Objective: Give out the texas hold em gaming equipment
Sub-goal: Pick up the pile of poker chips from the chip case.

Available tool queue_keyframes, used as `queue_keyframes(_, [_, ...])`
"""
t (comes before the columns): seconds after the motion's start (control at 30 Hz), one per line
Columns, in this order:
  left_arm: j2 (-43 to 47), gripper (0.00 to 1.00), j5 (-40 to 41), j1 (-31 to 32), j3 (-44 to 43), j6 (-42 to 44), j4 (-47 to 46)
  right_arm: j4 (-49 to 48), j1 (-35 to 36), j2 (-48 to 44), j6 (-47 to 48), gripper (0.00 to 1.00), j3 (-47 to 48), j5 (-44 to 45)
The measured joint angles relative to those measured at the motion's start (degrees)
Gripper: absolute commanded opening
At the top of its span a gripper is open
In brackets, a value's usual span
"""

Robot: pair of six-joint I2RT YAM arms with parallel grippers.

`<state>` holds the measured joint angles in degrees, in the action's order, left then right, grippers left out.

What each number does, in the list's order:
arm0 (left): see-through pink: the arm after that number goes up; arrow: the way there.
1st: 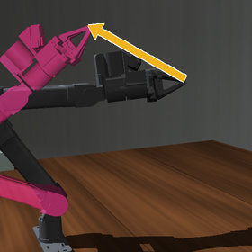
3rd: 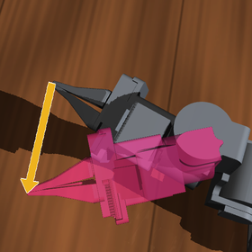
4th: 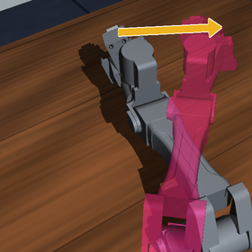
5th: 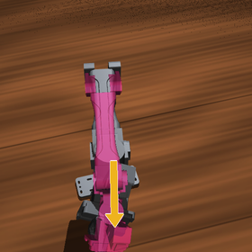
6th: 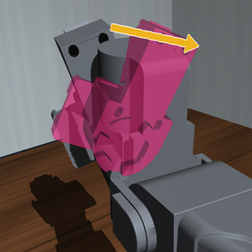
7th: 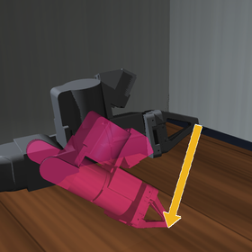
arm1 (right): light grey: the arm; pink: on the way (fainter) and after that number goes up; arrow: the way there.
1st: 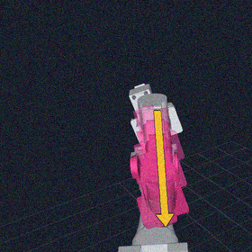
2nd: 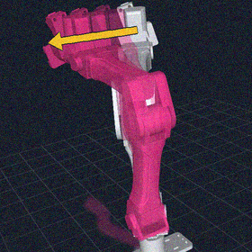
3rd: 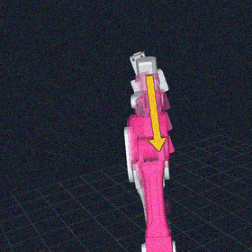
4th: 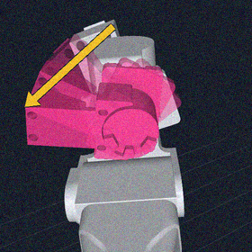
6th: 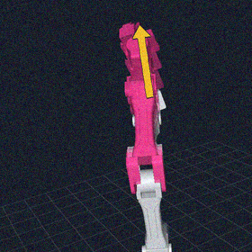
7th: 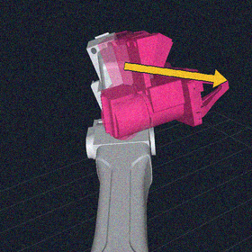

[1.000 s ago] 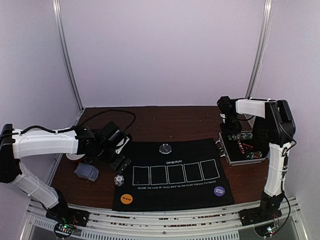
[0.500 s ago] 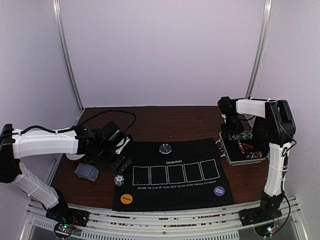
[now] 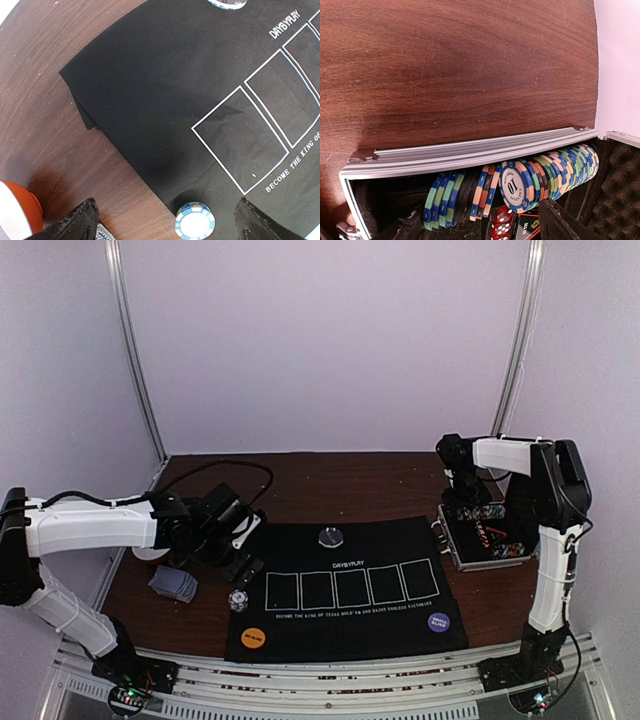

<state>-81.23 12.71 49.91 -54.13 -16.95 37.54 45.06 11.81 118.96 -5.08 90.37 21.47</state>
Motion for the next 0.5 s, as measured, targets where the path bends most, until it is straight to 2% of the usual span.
queue_keyframes(0.27, [-0.48, 0.98, -0.42, 0.00, 0.00, 0.24, 0.00, 0.63, 0.15, -0.02, 0.92, 0.69, 0.13, 1.49])
queue_keyframes(0.5, [-0.81, 0.98, -1.20, 0.00, 0.00, 0.39, 0.00, 0.90, 0.74, 0.09, 2.40, 0.59, 0.24, 1.90])
